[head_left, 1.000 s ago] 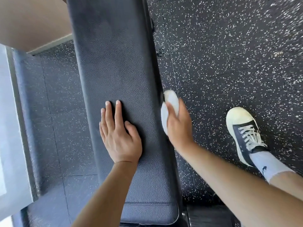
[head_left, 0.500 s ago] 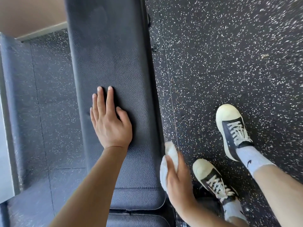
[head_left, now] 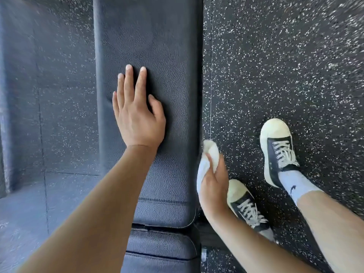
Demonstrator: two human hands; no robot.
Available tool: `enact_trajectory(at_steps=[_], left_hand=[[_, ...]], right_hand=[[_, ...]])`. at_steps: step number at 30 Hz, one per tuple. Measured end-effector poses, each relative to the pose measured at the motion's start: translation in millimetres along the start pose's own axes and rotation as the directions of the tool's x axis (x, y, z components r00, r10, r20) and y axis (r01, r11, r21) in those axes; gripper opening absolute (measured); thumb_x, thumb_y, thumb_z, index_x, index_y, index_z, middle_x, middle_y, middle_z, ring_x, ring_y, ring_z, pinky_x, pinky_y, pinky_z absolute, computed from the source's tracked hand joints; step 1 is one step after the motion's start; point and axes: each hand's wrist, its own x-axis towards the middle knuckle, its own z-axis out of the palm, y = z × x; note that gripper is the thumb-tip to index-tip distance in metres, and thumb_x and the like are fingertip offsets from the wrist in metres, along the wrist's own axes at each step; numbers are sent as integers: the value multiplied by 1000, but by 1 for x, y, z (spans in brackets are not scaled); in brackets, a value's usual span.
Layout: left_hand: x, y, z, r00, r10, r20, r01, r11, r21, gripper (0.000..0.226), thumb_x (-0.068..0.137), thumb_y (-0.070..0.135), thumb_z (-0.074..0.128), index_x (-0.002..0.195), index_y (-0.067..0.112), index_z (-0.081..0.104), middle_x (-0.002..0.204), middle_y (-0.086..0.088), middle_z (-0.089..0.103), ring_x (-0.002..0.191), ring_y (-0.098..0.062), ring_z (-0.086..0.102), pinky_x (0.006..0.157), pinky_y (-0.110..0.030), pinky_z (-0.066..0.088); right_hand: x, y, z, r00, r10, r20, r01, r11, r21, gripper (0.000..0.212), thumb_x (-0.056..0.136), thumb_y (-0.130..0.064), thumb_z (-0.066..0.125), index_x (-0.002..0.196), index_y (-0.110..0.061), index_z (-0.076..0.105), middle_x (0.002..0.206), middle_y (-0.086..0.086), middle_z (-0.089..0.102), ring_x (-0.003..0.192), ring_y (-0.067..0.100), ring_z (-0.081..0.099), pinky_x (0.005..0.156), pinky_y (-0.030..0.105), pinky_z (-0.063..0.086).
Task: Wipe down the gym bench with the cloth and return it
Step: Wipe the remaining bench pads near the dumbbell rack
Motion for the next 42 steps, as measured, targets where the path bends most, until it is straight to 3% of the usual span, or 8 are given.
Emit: enact_trajectory(at_steps=[6,9,14,17,20,28,34,42], left_hand=[[0,1,0,1000,-1,-2,1,1000,-17,60,100,26,44,160,27,41,171,0,29,160,-23,21,128,-49,19],[0,0,-1,1000,-5,-25,5,1000,-20,58,99,25,46,157,23,45,169,-3,34,157,-28,27,127,-48,21],[-1,0,-3,999,-16,-51,15,1000,-25,55,99,25,49,153,20,50,165,-6,40,152,-31,35,125,-48,27],[-1,2,-4,998,-17,-56,16,1000,-25,54,99,26,49,153,21,51,164,-5,41,152,-31,35,125,-48,27],[0,2,-6,999,-23,-43,22,1000,-22,55,98,26,50,153,21,50,164,-5,40,153,-30,34,125,-49,26],[0,2,-10,977,-207,-48,200,972,-120,38,91,24,67,117,-2,57,138,-21,51,125,-41,47,111,-46,39],[5,6,-15,982,-187,-2,186,978,-90,24,84,18,65,105,6,61,134,-19,52,120,-43,50,110,-47,40],[6,3,-24,983,-186,6,183,963,-198,23,85,17,66,106,6,62,133,-15,53,118,-40,52,112,-44,40]], right_hand=[[-7,-6,0,998,-64,-17,61,991,-115,12,108,-27,52,111,-35,60,106,-36,67,104,-15,60,93,12,45],[34,-59,25,950,-313,-7,304,927,-222,16,106,-32,55,93,-24,50,84,-11,63,80,13,60,74,34,49],[135,-140,75,512,-758,404,764,186,-618,31,95,-38,60,107,-9,62,97,9,62,84,34,59,68,43,42],[184,-194,101,426,-706,566,765,-53,-642,40,96,-39,56,126,-13,61,109,11,64,94,38,63,74,45,46],[204,-220,128,488,-654,577,717,-76,-693,42,99,-40,48,136,-21,54,117,8,62,103,36,62,83,46,45],[142,-164,158,236,-553,799,891,-206,-405,39,78,-31,83,111,-16,69,81,4,61,68,29,60,59,39,41],[202,-209,138,-152,-382,912,904,-427,-28,28,88,-37,63,106,-16,60,80,7,57,65,32,58,55,40,44],[236,-264,171,377,-512,772,811,-220,-542,28,99,-36,42,114,-16,53,100,8,58,90,38,59,70,41,40]])
